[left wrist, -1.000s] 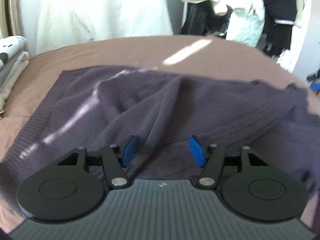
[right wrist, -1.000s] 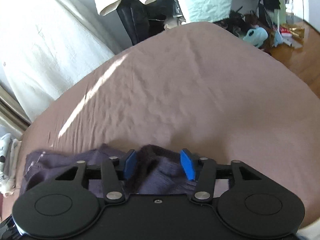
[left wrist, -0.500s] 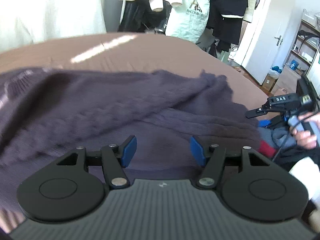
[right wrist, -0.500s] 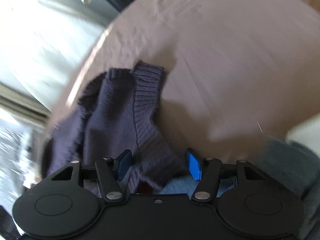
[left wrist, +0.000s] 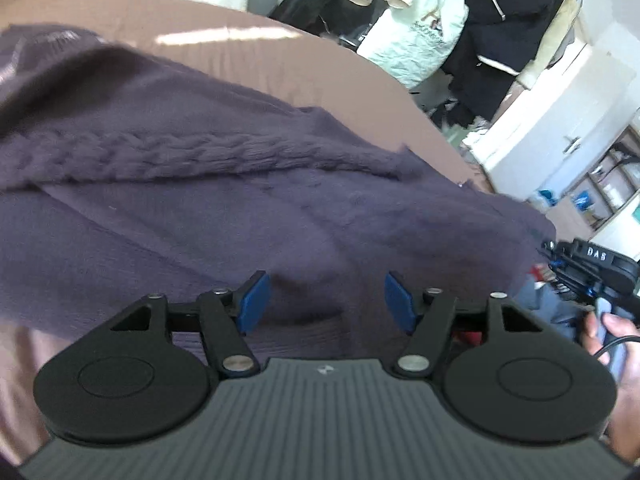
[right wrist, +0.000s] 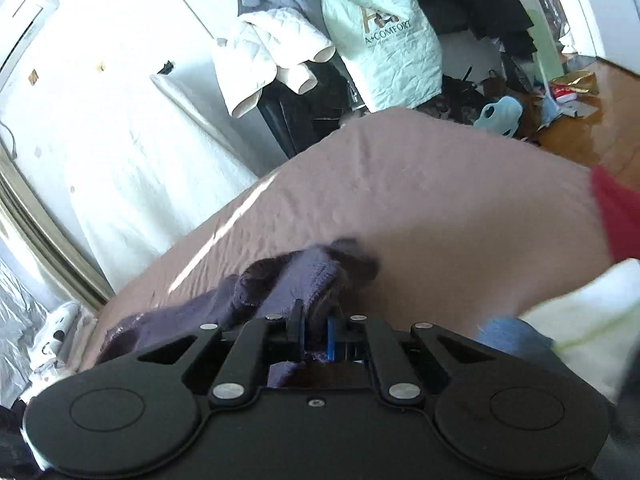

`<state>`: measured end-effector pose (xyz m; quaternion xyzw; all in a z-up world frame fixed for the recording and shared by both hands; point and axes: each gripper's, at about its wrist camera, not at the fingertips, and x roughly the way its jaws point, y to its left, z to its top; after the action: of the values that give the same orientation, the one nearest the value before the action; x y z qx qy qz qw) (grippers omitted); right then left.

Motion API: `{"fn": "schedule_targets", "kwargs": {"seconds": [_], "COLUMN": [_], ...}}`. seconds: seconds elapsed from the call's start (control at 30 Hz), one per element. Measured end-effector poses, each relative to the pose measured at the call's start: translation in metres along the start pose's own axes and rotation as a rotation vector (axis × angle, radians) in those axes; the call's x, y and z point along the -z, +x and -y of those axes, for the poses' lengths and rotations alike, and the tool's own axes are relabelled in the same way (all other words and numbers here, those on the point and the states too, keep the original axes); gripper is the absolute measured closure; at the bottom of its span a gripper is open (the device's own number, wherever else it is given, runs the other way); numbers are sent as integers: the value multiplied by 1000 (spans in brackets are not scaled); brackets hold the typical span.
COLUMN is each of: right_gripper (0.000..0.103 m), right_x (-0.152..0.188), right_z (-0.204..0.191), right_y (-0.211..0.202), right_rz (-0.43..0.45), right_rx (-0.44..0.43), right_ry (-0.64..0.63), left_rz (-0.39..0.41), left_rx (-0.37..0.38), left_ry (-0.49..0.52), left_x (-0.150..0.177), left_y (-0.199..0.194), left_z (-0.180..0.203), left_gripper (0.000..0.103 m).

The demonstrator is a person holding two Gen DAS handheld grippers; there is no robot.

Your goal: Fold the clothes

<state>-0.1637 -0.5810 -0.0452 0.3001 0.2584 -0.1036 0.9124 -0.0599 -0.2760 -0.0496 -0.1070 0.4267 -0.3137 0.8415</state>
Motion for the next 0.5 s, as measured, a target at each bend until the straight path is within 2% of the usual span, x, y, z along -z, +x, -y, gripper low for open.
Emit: {"fn": "schedule_targets", "kwargs": {"seconds": [0.07, 0.17, 0.23, 0.37, 0.43, 0.5], "right_gripper": [93, 92, 91, 90, 90, 91], "right_x": [4, 3, 1, 3, 3, -2], "right_z": [5, 16, 16, 15, 8, -12], "right_y": [15, 35, 36, 34, 31, 27], "right_rz": [-62, -124, -122, -109, -93, -82], "right_rx": [50, 41, 27, 6, -1, 35], "right_ry": [5, 100, 103, 85, 47, -49], "left_rz": [-38, -69, -81, -90, -82, -71], "left_rx": [-8, 6, 8, 24, 28, 42], "left_ry": [19, 71, 106, 109, 106, 98], "left_x": [2, 6, 8, 7, 8, 8], "left_y": [9, 19, 25, 34, 31, 22], "left_z": [4, 14, 19, 20, 18, 8], "left_gripper": [39, 39, 39, 39, 39, 39]}}
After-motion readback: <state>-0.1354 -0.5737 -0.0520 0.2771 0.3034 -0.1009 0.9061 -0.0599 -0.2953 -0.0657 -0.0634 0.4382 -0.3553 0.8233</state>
